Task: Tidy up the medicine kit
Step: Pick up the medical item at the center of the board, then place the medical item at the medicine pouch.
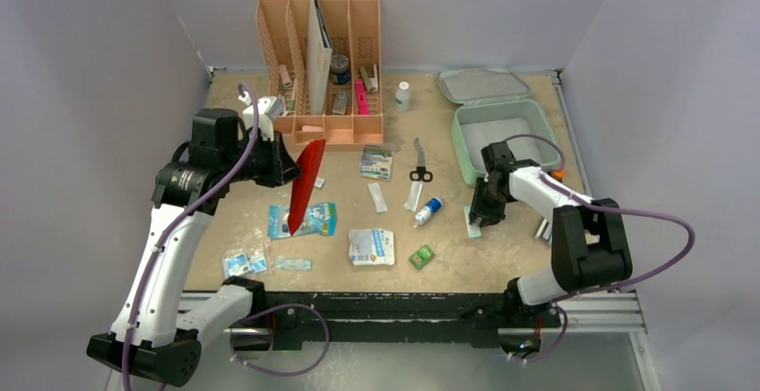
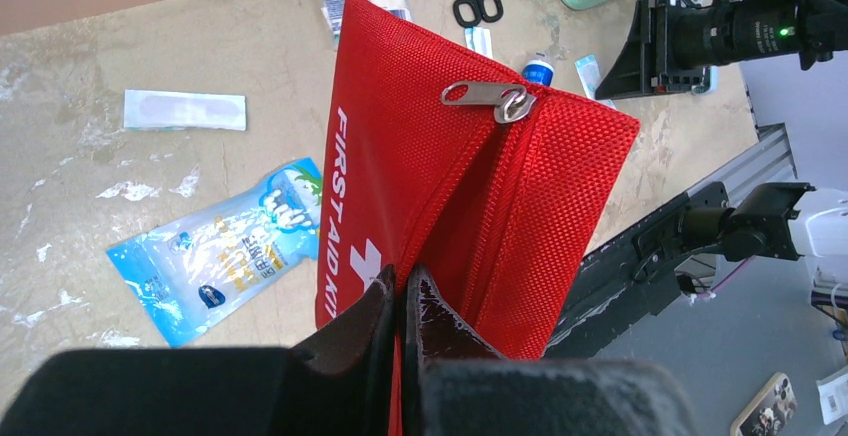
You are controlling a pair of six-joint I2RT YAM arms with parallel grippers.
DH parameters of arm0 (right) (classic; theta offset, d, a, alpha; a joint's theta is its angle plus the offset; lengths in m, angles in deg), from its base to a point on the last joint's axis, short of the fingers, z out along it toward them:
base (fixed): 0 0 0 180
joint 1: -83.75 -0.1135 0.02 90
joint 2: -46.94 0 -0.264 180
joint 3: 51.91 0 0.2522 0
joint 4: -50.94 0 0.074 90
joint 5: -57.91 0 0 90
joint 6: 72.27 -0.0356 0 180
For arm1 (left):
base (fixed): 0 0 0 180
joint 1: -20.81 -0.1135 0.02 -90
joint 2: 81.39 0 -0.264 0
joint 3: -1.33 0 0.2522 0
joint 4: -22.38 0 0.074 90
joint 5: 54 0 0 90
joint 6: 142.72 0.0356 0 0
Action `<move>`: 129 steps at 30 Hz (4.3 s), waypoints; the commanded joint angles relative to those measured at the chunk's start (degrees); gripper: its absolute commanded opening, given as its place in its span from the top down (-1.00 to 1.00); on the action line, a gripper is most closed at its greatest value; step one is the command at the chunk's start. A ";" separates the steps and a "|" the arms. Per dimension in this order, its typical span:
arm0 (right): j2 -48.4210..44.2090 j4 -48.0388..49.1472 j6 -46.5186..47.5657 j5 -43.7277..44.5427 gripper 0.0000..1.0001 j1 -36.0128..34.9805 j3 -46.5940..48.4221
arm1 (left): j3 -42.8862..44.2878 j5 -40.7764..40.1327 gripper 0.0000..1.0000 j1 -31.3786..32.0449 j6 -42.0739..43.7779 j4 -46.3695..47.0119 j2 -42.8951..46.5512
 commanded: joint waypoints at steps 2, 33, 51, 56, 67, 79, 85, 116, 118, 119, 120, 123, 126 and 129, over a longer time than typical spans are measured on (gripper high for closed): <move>2.70 -1.31 2.67 -0.16 0.33 -0.05 2.35 | 0.91 0.38 1.00 0.25 -0.50 1.03 0.35; -18.90 -0.58 -9.26 -19.54 1.00 -6.75 11.56 | -2.52 -14.19 1.00 0.25 -22.10 0.68 0.39; -7.80 37.47 -30.61 -19.49 1.00 -40.52 23.79 | -8.57 -0.91 1.00 0.50 -28.10 11.05 -4.83; -0.93 40.63 -32.75 -21.10 1.00 -44.41 30.14 | -8.30 -1.83 1.00 0.69 -27.33 10.35 -4.26; 3.60 28.33 -32.95 -12.27 1.00 -46.20 33.39 | -8.80 0.76 1.00 0.69 -27.60 9.34 -2.11; 4.95 11.95 -24.93 -0.33 1.00 -46.21 38.28 | -6.76 3.04 1.00 0.69 -27.21 7.92 -1.92; 5.57 10.18 -23.04 1.74 1.00 -46.17 39.50 | -7.34 2.96 1.00 0.69 -26.45 7.61 -2.78; 2.83 5.58 -19.05 -4.41 0.46 -47.61 41.94 | -9.78 -3.71 1.00 0.69 -23.64 8.57 -4.21; 0.89 4.61 -17.28 -2.86 0.42 -47.53 41.57 | -10.18 -5.39 1.00 0.69 -23.03 8.19 -4.15; 0.00 4.05 -16.39 -1.76 0.40 -47.53 41.30 | -10.36 -6.08 1.00 0.69 -22.83 8.00 -4.18; -0.91 3.38 -15.52 -0.51 0.39 -47.36 41.01 | -10.55 -6.62 1.00 0.69 -22.69 7.82 -4.14; -3.05 1.19 -13.52 2.56 0.35 -46.38 39.65 | -10.85 -7.36 1.00 0.69 -22.42 7.78 -3.92; -5.02 -0.41 -12.05 7.56 0.32 -44.31 36.66 | -10.39 -7.26 1.00 0.69 -21.88 7.34 -4.04; -6.12 -2.02 -11.57 11.53 0.30 -40.30 32.41 | -9.43 -7.52 1.00 0.69 -21.11 6.38 -3.75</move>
